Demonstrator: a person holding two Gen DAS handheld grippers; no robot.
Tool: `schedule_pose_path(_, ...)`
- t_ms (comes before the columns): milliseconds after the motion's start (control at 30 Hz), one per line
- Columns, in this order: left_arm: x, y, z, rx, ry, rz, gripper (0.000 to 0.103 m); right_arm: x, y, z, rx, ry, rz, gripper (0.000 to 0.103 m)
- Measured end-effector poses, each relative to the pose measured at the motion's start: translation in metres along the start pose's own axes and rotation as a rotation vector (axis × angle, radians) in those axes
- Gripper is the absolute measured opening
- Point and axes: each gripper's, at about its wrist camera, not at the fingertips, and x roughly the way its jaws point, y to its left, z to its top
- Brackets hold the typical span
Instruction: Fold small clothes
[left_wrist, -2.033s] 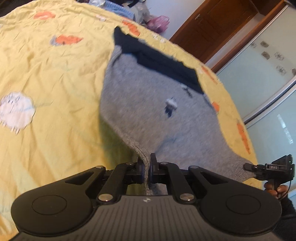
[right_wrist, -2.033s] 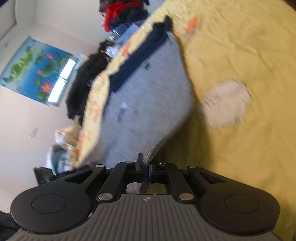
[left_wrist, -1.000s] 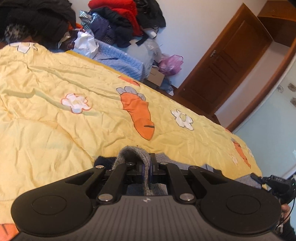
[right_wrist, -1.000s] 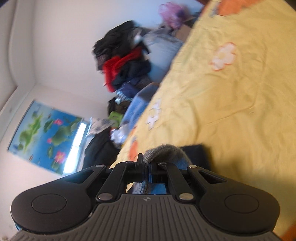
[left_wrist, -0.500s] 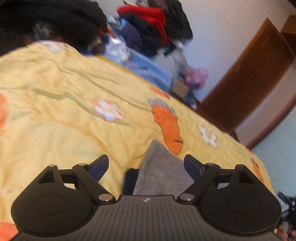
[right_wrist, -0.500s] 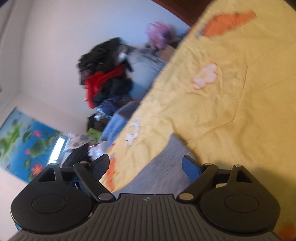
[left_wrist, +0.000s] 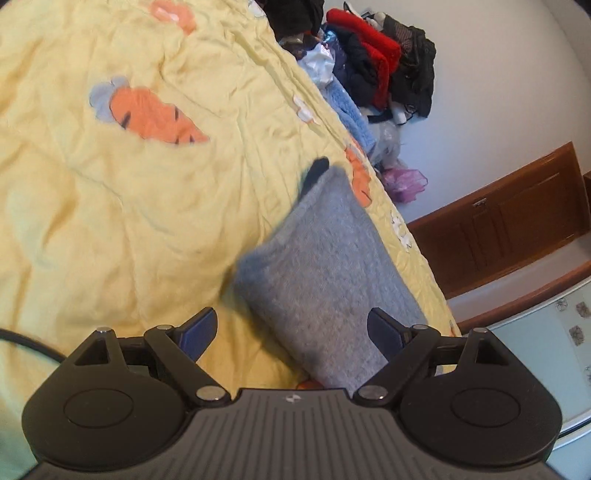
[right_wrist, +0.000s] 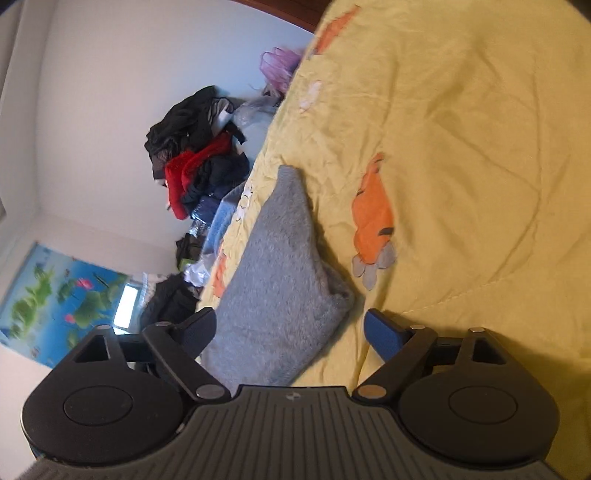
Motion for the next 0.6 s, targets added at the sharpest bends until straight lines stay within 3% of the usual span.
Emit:
schedule_pose_path(67, 0.006, -0.006, 0.000, 0.030, -0.017, 0.018, 0.089, 0.016, 0.011, -0.002, -0.029, 0.012, -0.025, 0.095)
schedule_pose_path(167, 0.022, -0.007, 0.002, -0.014, -0.007, -0.058, 0.092, 0.041, 0.027, -0.005, -0.088, -0.009, -0.062, 0.097)
schedule_pose_path(233, 0.028, -0.009, 0.000, -0.031, -0.056, -0.057, 0.092, 0.058, 0.038, -0.009, -0.133, -0.030, -0.097, 0.102)
schedule_pose_path(367, 0.034, -0.008, 0.001, -0.081, -0.078, -0.084, 0.092, 0.081, 0.050, -0.015, -0.197, -0.051, -0.118, 0.102)
schedule_pose_path(467, 0.038, -0.007, 0.003, -0.090, -0.090, -0.113, 0.092, 0.089, 0.054, -0.016, -0.209, -0.071, -0.115, 0.101)
schedule_pose_path(600, 0.048, -0.015, 0.003, -0.041, -0.110, -0.104, 0.088, 0.093, 0.053, -0.015, -0.206, -0.112, -0.124, 0.088)
